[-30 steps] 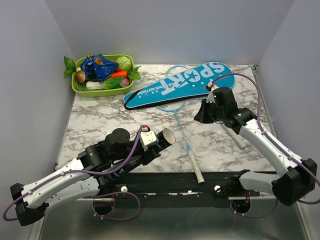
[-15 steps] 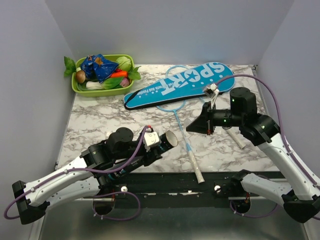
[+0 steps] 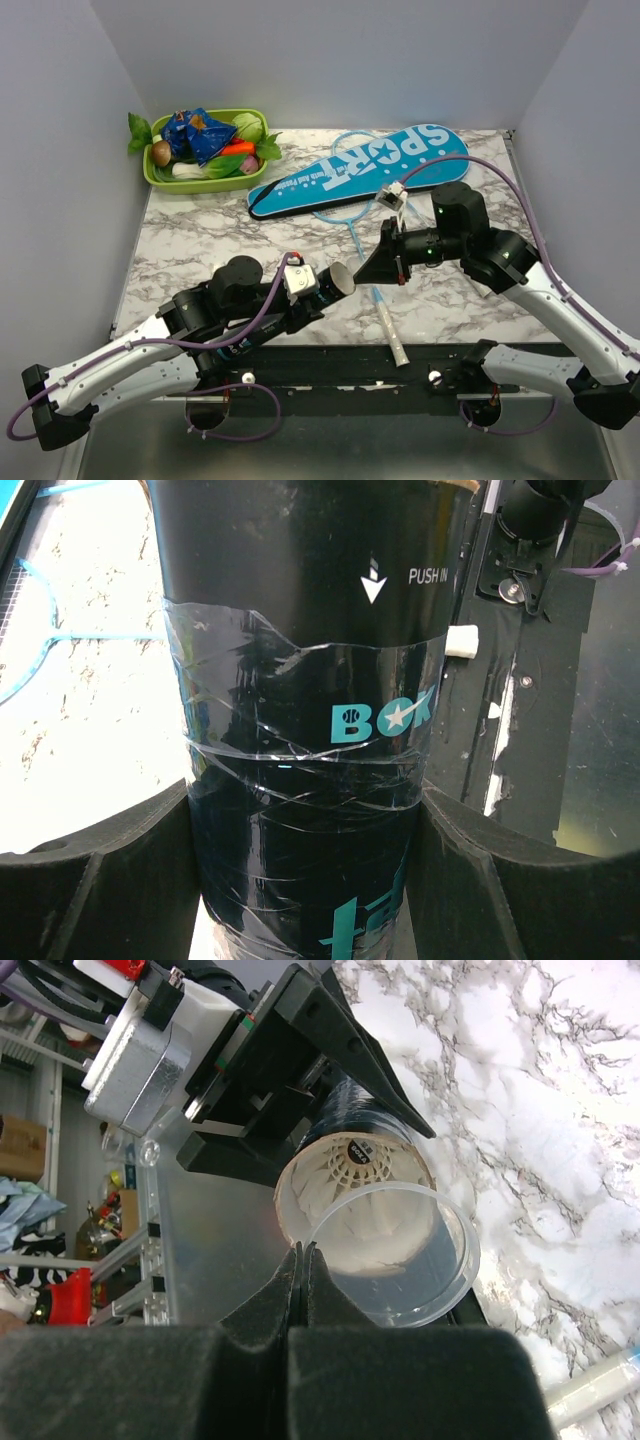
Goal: Pack up the badminton gear
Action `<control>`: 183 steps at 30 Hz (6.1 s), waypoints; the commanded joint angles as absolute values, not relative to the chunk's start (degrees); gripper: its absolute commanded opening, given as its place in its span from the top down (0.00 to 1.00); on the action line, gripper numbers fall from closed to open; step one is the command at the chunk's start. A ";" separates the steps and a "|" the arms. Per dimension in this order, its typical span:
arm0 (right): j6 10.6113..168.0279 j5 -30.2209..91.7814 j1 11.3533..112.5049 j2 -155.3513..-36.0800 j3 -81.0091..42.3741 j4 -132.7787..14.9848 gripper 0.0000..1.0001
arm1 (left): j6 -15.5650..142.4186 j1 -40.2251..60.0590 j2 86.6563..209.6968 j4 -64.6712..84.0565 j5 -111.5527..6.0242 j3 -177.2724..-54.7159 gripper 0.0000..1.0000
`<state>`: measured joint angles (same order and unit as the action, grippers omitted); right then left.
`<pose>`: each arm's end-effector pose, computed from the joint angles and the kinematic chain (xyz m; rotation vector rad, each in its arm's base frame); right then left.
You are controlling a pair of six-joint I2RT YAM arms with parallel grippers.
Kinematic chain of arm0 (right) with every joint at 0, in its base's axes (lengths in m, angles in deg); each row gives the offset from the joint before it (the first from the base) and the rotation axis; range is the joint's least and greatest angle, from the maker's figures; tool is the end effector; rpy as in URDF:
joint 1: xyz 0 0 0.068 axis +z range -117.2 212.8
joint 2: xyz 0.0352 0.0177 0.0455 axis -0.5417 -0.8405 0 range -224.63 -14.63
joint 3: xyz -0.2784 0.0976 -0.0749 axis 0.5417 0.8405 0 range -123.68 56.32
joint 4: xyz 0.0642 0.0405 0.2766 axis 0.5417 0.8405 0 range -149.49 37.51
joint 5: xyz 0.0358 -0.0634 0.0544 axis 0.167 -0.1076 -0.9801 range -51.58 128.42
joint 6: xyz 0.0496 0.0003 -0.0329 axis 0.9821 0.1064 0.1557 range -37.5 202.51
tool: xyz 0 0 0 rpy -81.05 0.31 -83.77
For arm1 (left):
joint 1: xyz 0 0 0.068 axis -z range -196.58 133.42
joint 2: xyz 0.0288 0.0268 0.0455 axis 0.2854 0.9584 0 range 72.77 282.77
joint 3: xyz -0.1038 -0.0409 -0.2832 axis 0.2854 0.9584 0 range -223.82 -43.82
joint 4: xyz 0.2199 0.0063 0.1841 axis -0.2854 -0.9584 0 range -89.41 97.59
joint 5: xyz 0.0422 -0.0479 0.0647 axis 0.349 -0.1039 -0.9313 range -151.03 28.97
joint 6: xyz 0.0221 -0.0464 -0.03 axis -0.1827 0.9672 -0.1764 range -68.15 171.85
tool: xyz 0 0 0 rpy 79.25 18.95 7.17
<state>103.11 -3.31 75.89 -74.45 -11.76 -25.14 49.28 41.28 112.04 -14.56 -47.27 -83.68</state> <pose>0.1459 0.1764 0.4214 -0.9193 2.0060 1.4019 0.0816 -0.1494 0.3212 1.1662 1.6713 -0.8579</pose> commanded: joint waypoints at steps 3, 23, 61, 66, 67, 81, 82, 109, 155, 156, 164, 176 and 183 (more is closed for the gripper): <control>103.60 -4.91 77.01 -75.98 -12.94 -27.24 0.99 | 50.18 41.25 111.36 -13.06 -44.86 -85.57 1.00; 105.44 -5.52 80.44 -77.65 -11.89 -31.63 1.00 | 50.26 41.34 110.91 -12.98 -44.94 -85.49 1.00; 109.66 -11.41 81.49 -78.36 -4.59 -40.51 0.80 | 50.00 41.34 109.69 -12.98 -46.00 -85.40 1.00; 109.84 -10.80 81.58 -78.09 -4.50 -40.60 0.69 | 49.91 41.34 109.77 -13.07 -46.00 -85.40 1.00; 109.84 -10.45 81.49 -77.92 -4.50 -40.60 0.66 | 49.91 41.34 109.69 -13.07 -46.00 -85.40 1.00; 113.44 -1.57 81.41 -77.48 -2.66 -45.16 0.55 | 49.56 41.34 108.19 -12.45 -44.24 -85.05 1.00; 113.79 -1.05 81.41 -78.00 -2.83 -45.60 0.54 | 49.56 41.34 108.02 -12.36 -44.06 -85.13 1.00; 115.74 0.53 80.26 -75.37 10.44 -52.83 0.63 | 49.56 41.34 103.98 -11.13 -47.13 -84.43 1.00; 116.08 25.78 82.46 -65.34 -1.17 -30.92 0.97 | 41.73 5.50 144.56 -26.95 -79.05 -106.32 1.00; 116.17 25.07 82.46 -65.43 -0.03 -31.71 0.97 | 42.35 3.91 145.36 -26.87 -78.70 -105.97 1.00; 116.25 21.73 82.55 -64.99 6.04 -37.07 0.94 | 49.20 -7.78 154.93 -23.00 -79.82 -103.33 1.00; 116.17 18.91 82.46 -66.40 9.38 -41.56 0.73 | 50.89 -10.25 165.32 -20.36 -93.00 -106.57 0.21; 116.87 17.33 82.46 -68.25 9.82 -42.88 0.60 | 49.21 -12.36 163.12 -20.89 -99.33 -109.74 0.01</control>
